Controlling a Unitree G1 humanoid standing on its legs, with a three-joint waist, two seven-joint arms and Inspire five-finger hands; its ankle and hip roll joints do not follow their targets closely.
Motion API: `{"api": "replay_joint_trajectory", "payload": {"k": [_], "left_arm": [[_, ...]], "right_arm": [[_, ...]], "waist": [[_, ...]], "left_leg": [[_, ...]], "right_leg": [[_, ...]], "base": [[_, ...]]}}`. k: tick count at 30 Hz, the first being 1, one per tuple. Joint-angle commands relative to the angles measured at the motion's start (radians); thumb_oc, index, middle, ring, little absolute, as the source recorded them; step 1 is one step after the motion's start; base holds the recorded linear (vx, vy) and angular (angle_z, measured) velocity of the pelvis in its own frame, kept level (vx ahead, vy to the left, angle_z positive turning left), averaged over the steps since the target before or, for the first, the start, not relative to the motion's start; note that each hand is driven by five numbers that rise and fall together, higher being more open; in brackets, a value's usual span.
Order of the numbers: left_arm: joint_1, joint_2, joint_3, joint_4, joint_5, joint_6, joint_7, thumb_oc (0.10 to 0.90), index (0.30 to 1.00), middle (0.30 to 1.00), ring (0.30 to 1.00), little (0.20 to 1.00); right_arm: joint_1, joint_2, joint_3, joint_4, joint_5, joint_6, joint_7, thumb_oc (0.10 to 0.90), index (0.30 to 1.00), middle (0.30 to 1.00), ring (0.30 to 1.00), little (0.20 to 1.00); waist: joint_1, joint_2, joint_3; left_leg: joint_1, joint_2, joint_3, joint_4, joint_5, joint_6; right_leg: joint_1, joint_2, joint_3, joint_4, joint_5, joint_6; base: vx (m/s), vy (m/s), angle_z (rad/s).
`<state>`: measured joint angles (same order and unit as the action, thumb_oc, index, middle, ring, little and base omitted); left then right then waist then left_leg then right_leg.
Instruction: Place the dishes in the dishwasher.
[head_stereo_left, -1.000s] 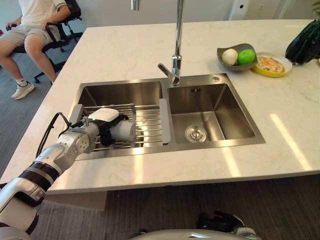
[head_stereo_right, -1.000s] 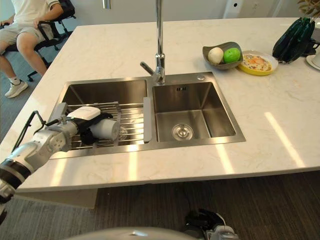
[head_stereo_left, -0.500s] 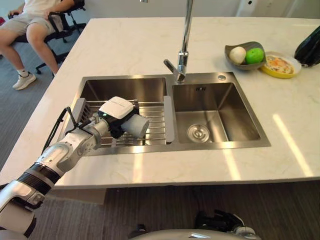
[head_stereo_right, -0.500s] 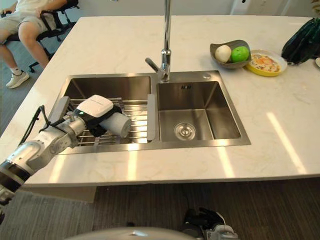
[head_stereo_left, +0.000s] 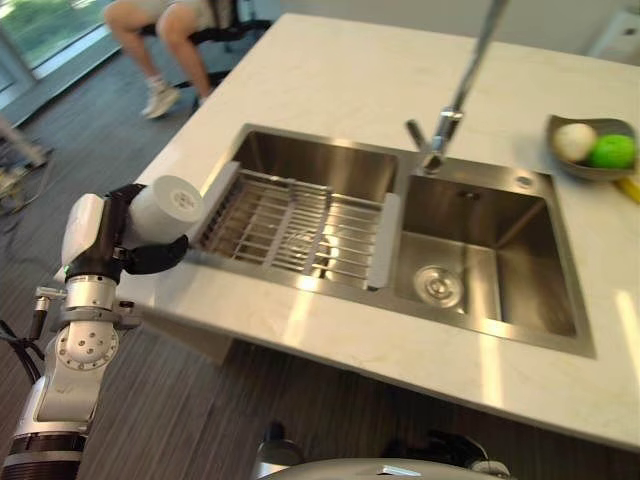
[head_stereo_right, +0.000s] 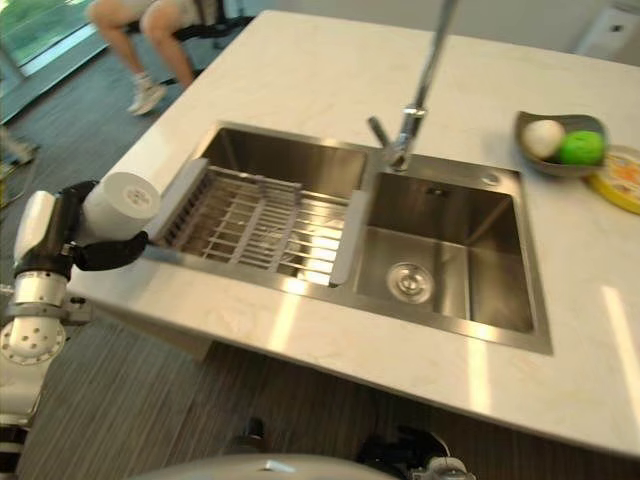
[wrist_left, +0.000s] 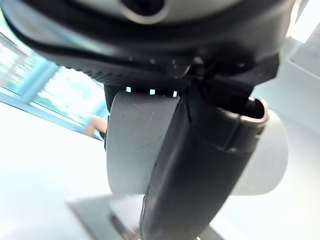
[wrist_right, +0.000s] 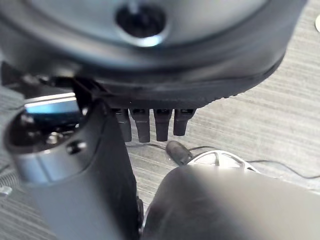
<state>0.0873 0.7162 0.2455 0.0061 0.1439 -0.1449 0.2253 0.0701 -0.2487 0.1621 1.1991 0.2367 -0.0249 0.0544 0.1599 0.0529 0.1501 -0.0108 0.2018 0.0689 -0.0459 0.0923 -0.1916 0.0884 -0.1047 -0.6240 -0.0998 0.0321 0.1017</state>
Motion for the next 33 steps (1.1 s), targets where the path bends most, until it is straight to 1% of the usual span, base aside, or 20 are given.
{"api": "replay_joint_trajectory", "payload": {"k": [1, 2, 4, 7, 10, 12, 16, 17, 19, 21, 22, 23, 24, 26, 27, 28, 29, 30, 31, 33], "left_arm": [[-0.128, 0.102, 0.151, -0.046, -0.015, -0.072, 0.111, 0.400, 0.300, 0.300, 0.300, 0.300], [-0.117, 0.108, 0.155, -0.042, -0.012, -0.073, 0.111, 0.400, 0.300, 0.300, 0.300, 0.300], [-0.095, 0.117, 0.163, -0.043, -0.009, -0.082, 0.113, 0.400, 0.300, 0.300, 0.300, 0.300], [-0.010, 0.089, 0.221, -0.044, -0.007, -0.097, 0.136, 0.400, 0.300, 0.300, 0.300, 0.300], [-0.010, 0.045, 0.220, -0.035, -0.002, -0.105, 0.165, 0.400, 0.300, 0.300, 0.300, 0.300], [-0.005, 0.031, 0.217, -0.040, -0.001, -0.108, 0.166, 0.400, 0.300, 0.300, 0.300, 0.300], [-0.002, 0.041, 0.198, -0.091, 0.025, -0.127, 0.142, 0.400, 0.300, 0.300, 0.300, 0.300], [0.008, 0.023, 0.181, -0.119, 0.023, -0.135, 0.118, 0.400, 0.300, 0.300, 0.300, 0.300], [-0.001, 0.002, 0.168, -0.127, 0.017, -0.141, 0.117, 0.400, 0.300, 0.300, 0.300, 0.300], [-0.006, -0.027, 0.158, -0.145, 0.025, -0.136, 0.109, 0.400, 0.300, 0.300, 0.300, 0.300], [-0.005, -0.027, 0.158, -0.147, 0.025, -0.135, 0.109, 0.400, 0.300, 0.300, 0.300, 0.300], [-0.001, -0.036, 0.150, -0.145, 0.029, -0.132, 0.114, 0.400, 0.300, 0.300, 0.300, 0.300], [-0.040, -0.038, 0.083, -0.138, 0.015, -0.141, 0.115, 0.400, 0.300, 0.300, 0.300, 0.300], [-0.112, -0.041, -0.013, -0.120, 0.022, -0.148, 0.127, 0.400, 0.300, 0.300, 0.300, 0.300], [-0.112, -0.040, -0.014, -0.120, 0.022, -0.148, 0.128, 0.400, 0.300, 0.300, 0.300, 0.300], [-0.173, -0.052, -0.106, -0.117, 0.028, -0.150, 0.126, 0.400, 0.300, 0.300, 0.300, 0.300], [-0.178, -0.052, -0.109, -0.115, 0.029, -0.150, 0.127, 0.400, 0.300, 0.300, 0.300, 0.300], [-0.223, -0.062, -0.179, -0.104, 0.040, -0.141, 0.124, 0.400, 0.300, 0.300, 0.300, 0.300], [-0.227, -0.062, -0.181, -0.103, 0.041, -0.141, 0.125, 0.400, 0.300, 0.300, 0.300, 0.300], [-0.273, -0.089, -0.276, -0.099, 0.084, -0.141, 0.100, 0.400, 0.300, 0.300, 0.300, 0.300]], "right_arm": [[0.041, -0.066, -0.031, 0.082, -0.066, 0.023, -0.019, 0.800, 0.900, 0.900, 0.900, 0.900], [0.049, -0.086, -0.060, 0.097, -0.059, 0.025, -0.030, 0.800, 0.900, 0.900, 0.900, 0.900], [0.043, -0.102, -0.074, 0.103, -0.060, 0.024, -0.037, 0.800, 0.900, 0.900, 0.900, 0.900], [0.018, -0.116, -0.021, 0.107, -0.137, 0.037, -0.038, 0.800, 0.900, 0.900, 0.900, 0.900], [0.024, -0.100, -0.034, 0.090, -0.110, 0.038, -0.024, 0.800, 0.900, 0.900, 0.900, 0.900], [0.033, -0.093, -0.040, 0.079, -0.102, 0.036, -0.021, 0.800, 0.900, 0.900, 0.900, 0.900], [0.068, -0.074, -0.054, 0.066, -0.117, 0.029, -0.021, 0.800, 0.900, 0.900, 0.900, 0.900], [0.079, -0.066, -0.062, 0.081, -0.149, 0.041, -0.026, 0.800, 0.900, 0.900, 0.900, 0.900], [0.084, -0.076, -0.075, 0.089, -0.173, 0.047, -0.025, 0.800, 0.900, 0.900, 0.900, 0.900], [0.096, -0.042, -0.077, 0.080, -0.183, 0.040, -0.017, 0.800, 0.900, 0.900, 0.900, 0.900], [0.097, -0.041, -0.078, 0.079, -0.183, 0.040, -0.018, 0.800, 0.900, 0.900, 0.900, 0.900], [0.095, -0.010, -0.062, 0.068, -0.186, 0.037, -0.010, 0.800, 0.900, 0.900, 0.900, 0.900], [0.055, -0.016, -0.061, 0.052, -0.143, 0.029, -0.013, 0.800, 0.900, 0.900, 0.900, 0.900], [0.048, -0.001, -0.039, 0.026, -0.115, 0.018, -0.016, 0.800, 0.900, 0.900, 0.900, 0.900], [0.048, -0.001, -0.040, 0.026, -0.115, 0.018, -0.016, 0.800, 0.900, 0.900, 0.900, 0.900], [0.020, 0.000, -0.016, -0.007, -0.069, 0.004, -0.030, 0.800, 0.900, 0.900, 0.900, 0.900], [0.019, 0.000, -0.019, -0.006, -0.068, 0.004, -0.030, 0.800, 0.900, 0.900, 0.900, 0.900], [-0.001, -0.009, -0.002, -0.025, -0.053, 0.007, -0.038, 0.800, 0.900, 0.900, 0.900, 0.900], [-0.002, -0.008, -0.004, -0.026, -0.053, 0.008, -0.038, 0.800, 0.900, 0.900, 0.900, 0.900], [0.013, -0.003, 0.035, -0.029, -0.084, 0.006, -0.044, 0.800, 0.900, 0.900, 0.900, 0.900]], "waist": [[-0.017, 0.014, 0.013], [-0.031, 0.020, 0.010], [-0.027, 0.027, 0.007], [-0.005, 0.032, 0.001], [-0.031, 0.016, -0.009], [-0.044, 0.012, -0.020], [-0.061, 0.008, -0.048], [-0.062, -0.003, -0.052], [-0.058, -0.031, -0.052], [-0.059, -0.071, -0.041], [-0.060, -0.077, -0.040], [-0.070, -0.098, -0.028], [-0.098, -0.122, -0.006], [-0.115, -0.128, 0.011], [-0.114, -0.127, 0.010], [-0.139, -0.130, 0.018], [-0.140, -0.128, 0.019], [-0.146, -0.136, 0.027], [-0.148, -0.136, 0.028], [-0.142, -0.165, 0.034]], "left_leg": [[-0.059, 0.115, 0.235, -0.030, 0.148, -0.052], [-0.064, 0.136, 0.300, -0.027, 0.168, -0.056], [-0.055, 0.150, 0.325, -0.024, 0.176, -0.058], [0.015, 0.191, 0.273, 0.017, 0.183, -0.070], [0.075, 0.251, 0.302, 0.024, 0.216, -0.070], [0.092, 0.256, 0.315, 0.015, 0.231, -0.070], [0.099, 0.261, 0.400, -0.018, 0.195, -0.070], [0.085, 0.249, 0.394, -0.024, 0.090, -0.070], [0.072, 0.171, 0.340, -0.024, 0.005, -0.045], [0.070, 0.073, 0.289, -0.012, -0.070, 0.021], [0.070, 0.064, 0.289, -0.009, -0.074, 0.027], [0.077, 0.024, 0.260, -0.014, -0.094, 0.054], [0.083, -0.030, 0.173, -0.031, -0.101, 0.085], [0.061, -0.062, 0.100, -0.024, -0.082, 0.111], [0.061, -0.062, 0.101, -0.024, -0.082, 0.110], [0.057, -0.102, 0.002, -0.021, -0.081, 0.124], [0.053, -0.101, -0.002, -0.020, -0.078, 0.124], [0.066, -0.132, -0.087, -0.034, -0.085, 0.131], [0.063, -0.133, -0.092, -0.035, -0.080, 0.131], [0.053, -0.172, -0.196, -0.033, -0.084, 0.131]], "right_leg": [[0.060, -0.053, -0.053, 0.013, -0.103, 0.045], [0.064, -0.062, -0.088, 0.013, -0.097, 0.043], [0.064, -0.069, -0.107, 0.013, -0.092, 0.039], [0.063, -0.110, -0.137, 0.013, -0.053, 0.037], [0.048, -0.187, -0.212, 0.021, 0.005, 0.055], [0.048, -0.208, -0.233, 0.022, 0.026, 0.066], [0.060, -0.271, -0.294, 0.037, 0.095, 0.104], [0.071, -0.315, -0.311, 0.065, 0.118, 0.127], [0.091, -0.388, -0.317, 0.105, 0.160, 0.151], [0.098, -0.464, -0.290, 0.213, 0.196, 0.160], [0.097, -0.476, -0.291, 0.221, 0.195, 0.160], [0.075, -0.496, -0.212, 0.296, 0.215, 0.160], [-0.003, -0.425, 0.042, 0.380, 0.184, 0.154], [-0.078, -0.290, 0.243, 0.392, 0.059, 0.105], [-0.080, -0.290, 0.244, 0.392, 0.059, 0.105], [-0.105, -0.153, 0.367, 0.312, -0.043, 0.074], [-0.104, -0.151, 0.363, 0.306, -0.038, 0.072], [-0.118, -0.093, 0.409, 0.257, -0.052, 0.068], [-0.117, -0.094, 0.404, 0.253, -0.047, 0.067], [-0.064, -0.060, 0.409, 0.207, -0.070, 0.056]], "base": [[-0.18, -0.018, 1.81], [-0.18, -0.014, 1.48], [-0.15, 0.077, 1.70], [-0.17, 0.157, 0.98], [-0.25, 0.279, 0.63], [-0.17, 0.267, 0.96], [-0.13, 0.347, 1.47], [-0.13, 0.676, 1.78], [-0.02, 0.644, 1.40], [0.05, 0.451, 0.69], [0.06, 0.297, 0.78], [0.11, 0.320, 0.94], [0.11, 0.382, 1.00], [0.09, 0.235, 1.57], [0.19, 0.177, 1.71], [0.13, 0.107, 1.01], [0.28, 0.127, 1.11], [0.13, 0.018, 1.56], [0.24, 0.018, 2.24], [0.13, -0.067, 2.45]]}}
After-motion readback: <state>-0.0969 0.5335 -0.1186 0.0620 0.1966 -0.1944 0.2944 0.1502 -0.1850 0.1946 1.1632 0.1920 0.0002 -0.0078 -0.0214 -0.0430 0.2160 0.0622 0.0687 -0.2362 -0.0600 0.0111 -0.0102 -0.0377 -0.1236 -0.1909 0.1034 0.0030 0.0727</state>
